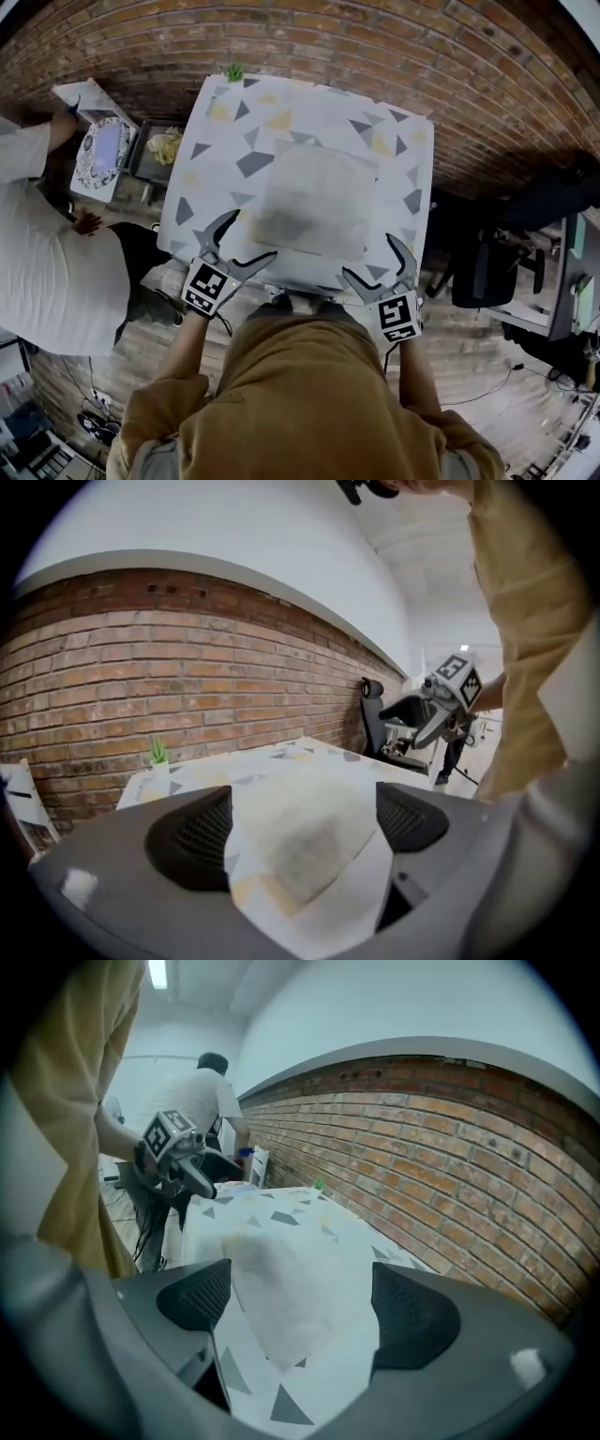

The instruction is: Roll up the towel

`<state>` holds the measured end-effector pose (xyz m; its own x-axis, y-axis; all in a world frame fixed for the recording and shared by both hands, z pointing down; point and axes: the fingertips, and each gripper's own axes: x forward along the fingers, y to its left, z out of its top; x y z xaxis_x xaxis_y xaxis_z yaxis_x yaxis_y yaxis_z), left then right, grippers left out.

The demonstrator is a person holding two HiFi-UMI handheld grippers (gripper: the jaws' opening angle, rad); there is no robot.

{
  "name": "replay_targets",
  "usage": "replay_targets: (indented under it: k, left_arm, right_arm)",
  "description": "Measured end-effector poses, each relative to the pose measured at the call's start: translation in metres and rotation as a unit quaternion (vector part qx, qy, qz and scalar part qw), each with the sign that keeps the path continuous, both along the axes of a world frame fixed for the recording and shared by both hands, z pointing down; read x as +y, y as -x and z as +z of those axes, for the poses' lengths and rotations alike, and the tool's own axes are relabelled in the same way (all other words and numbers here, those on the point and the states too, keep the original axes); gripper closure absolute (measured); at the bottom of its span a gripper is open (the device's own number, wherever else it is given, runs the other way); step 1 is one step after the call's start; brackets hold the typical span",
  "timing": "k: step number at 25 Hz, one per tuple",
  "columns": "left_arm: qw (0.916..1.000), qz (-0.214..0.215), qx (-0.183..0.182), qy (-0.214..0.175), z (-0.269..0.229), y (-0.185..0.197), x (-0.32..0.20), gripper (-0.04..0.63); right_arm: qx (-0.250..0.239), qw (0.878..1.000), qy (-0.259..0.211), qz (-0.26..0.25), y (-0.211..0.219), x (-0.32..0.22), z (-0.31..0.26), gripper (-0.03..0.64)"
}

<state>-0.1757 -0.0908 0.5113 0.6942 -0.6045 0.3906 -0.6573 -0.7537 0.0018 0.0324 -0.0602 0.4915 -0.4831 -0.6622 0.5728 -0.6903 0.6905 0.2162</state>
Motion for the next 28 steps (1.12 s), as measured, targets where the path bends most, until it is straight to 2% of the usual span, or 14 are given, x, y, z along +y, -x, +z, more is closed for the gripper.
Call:
replay_targets:
  k: [6,11,15,20,28]
  left_arm:
    - [0.9948,0.069,-0.075,0.007,0.045,-0.021,-0.006,0.067]
    - [0.9818,0.119,-0.143,0.038,0.091,-0.019,-0.001,0.067]
    - [0.9706,0.158,-0.171,0.061,0.113,-0.018,0.007,0.075]
    - [0.9595,0.191,-0.187,0.089,0.135,-0.019,0.016,0.218]
    - [0.9394,0.234,-0.232,0.094,0.149,-0.018,0.03,0.37]
  right_arm:
    - [0.037,0.999,0.033,-0.01,-0.016,0.005,0.066,0.152]
    - [0.073,0.993,0.079,-0.043,-0.019,0.013,0.121,0.161]
    - [0.098,0.988,0.111,-0.053,-0.027,0.019,0.151,0.191]
    - [0.128,0.983,0.114,-0.063,-0.035,0.015,0.165,0.334]
    - [0.18,0.967,0.131,-0.12,-0.031,0.021,0.181,0.349]
